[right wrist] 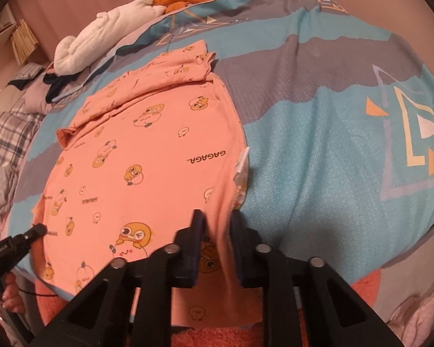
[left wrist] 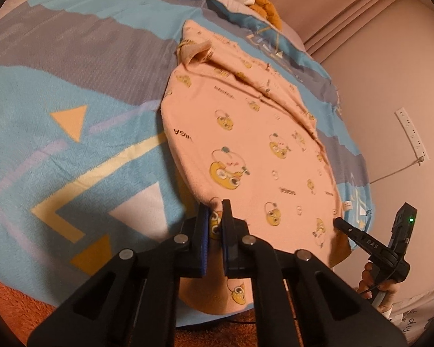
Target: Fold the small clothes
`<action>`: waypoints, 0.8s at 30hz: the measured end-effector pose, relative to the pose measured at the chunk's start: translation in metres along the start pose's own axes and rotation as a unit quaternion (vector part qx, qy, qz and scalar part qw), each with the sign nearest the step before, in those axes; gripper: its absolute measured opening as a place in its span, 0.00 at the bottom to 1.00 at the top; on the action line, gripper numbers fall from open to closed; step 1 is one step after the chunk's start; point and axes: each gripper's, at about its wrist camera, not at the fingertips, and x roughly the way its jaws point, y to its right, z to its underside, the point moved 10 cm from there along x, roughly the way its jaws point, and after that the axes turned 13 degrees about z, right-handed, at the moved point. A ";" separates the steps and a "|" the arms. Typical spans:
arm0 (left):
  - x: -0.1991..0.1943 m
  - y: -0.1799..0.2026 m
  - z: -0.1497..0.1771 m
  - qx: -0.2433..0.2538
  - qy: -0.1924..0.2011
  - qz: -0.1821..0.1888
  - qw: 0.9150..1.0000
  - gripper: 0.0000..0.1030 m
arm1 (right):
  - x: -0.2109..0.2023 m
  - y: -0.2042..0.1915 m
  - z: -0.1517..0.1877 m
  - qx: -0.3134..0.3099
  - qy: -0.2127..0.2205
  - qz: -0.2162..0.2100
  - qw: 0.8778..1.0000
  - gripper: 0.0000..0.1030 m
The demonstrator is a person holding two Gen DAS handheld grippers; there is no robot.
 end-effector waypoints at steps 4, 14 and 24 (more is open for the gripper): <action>-0.006 0.007 -0.006 0.008 0.012 0.005 1.000 0.05 | -0.004 -0.003 -0.005 0.000 0.006 -0.007 1.000 0.12; -0.011 0.014 -0.015 0.006 0.026 0.018 0.999 0.05 | -0.016 -0.009 -0.020 0.005 0.031 -0.016 0.999 0.07; -0.011 0.017 -0.026 0.001 0.037 0.026 0.999 0.05 | -0.018 -0.010 -0.032 0.018 0.047 -0.022 0.999 0.06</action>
